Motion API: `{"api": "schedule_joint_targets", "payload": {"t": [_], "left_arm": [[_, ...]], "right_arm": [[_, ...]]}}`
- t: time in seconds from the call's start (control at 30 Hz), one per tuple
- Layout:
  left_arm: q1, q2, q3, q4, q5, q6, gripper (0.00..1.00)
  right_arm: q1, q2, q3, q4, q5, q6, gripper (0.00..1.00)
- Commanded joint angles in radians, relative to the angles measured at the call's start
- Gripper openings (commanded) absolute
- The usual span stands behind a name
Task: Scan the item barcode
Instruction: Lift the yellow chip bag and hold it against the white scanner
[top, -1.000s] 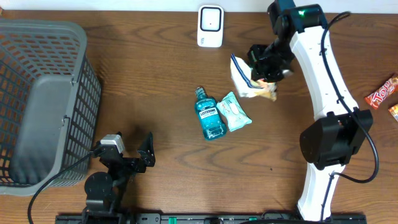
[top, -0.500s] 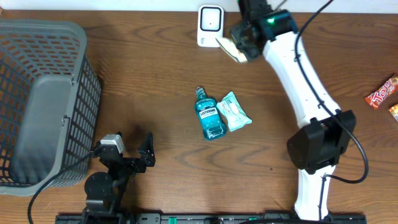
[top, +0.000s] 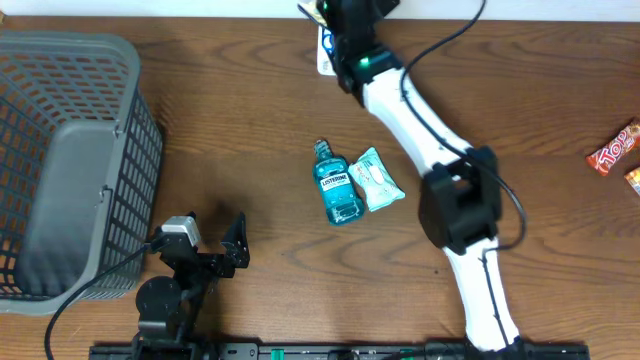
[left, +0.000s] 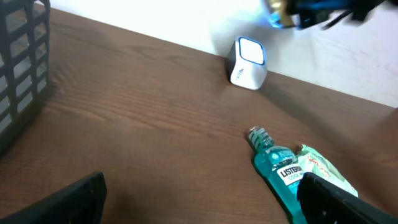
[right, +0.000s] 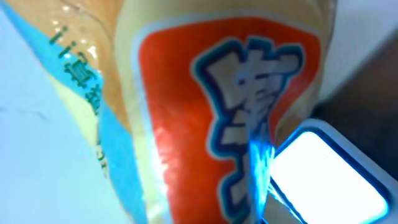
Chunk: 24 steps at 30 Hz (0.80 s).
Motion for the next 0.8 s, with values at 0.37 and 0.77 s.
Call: {"api": "schedule_joint_targets", "payload": {"t": [0.37, 0.77], "left_arm": [[0.005, -0.006, -0.016, -0.024, 0.005, 0.006, 0.98], [0.005, -0.006, -0.016, -0.024, 0.005, 0.006, 0.98]], "right_arm": [[-0.009, 0.142, 0.006, 0.216, -0.022, -0.255, 0.01], [-0.029, -0.040, 0.008, -0.098, 0.026, -0.469, 0.01]]}}
